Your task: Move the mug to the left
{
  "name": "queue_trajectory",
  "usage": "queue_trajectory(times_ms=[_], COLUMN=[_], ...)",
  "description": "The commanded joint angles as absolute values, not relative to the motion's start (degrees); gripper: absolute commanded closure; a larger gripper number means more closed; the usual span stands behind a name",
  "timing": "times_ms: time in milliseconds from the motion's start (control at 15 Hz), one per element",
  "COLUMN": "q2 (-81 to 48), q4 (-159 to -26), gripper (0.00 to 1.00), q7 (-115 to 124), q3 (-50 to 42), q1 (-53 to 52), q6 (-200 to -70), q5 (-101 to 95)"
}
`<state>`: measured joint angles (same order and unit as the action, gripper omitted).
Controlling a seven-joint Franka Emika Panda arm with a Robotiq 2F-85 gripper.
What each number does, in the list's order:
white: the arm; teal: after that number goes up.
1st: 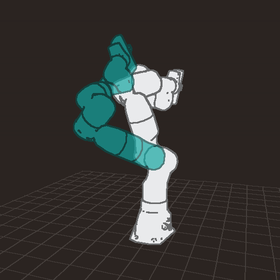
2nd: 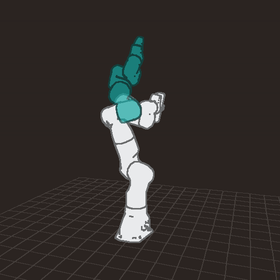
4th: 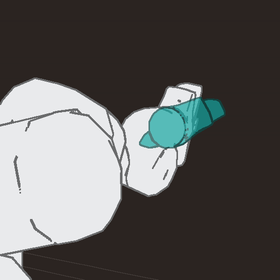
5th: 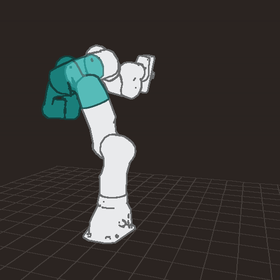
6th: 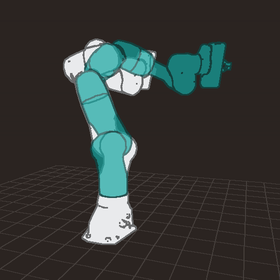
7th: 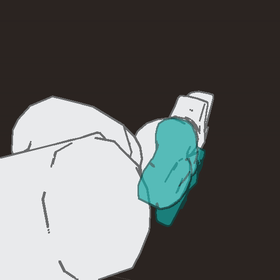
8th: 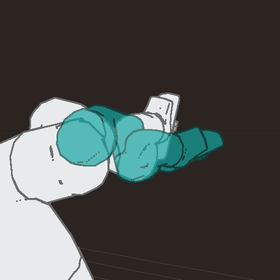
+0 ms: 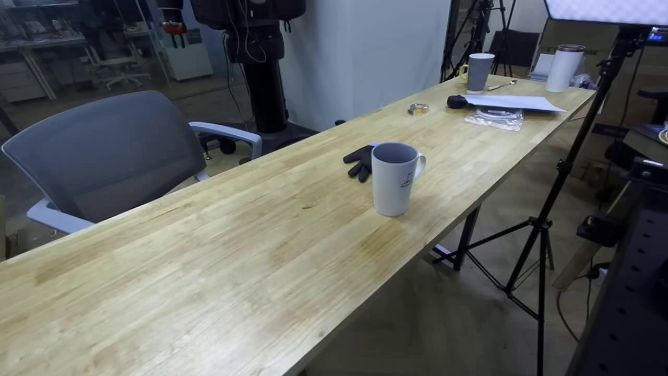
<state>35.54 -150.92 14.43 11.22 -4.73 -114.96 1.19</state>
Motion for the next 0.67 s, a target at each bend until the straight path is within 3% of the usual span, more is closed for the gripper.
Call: queue_trajectory(times_ms=[0, 600], q2=[34.2, 27.5], q4=[-151.1, -149.3], gripper=[0.00, 0.00], q7=[7.3, -2.4], q3=[5.7, -2.2], q1=[-4.6, 0.6], q6=[-117.9, -120.0], q5=[2.5, 0.0])
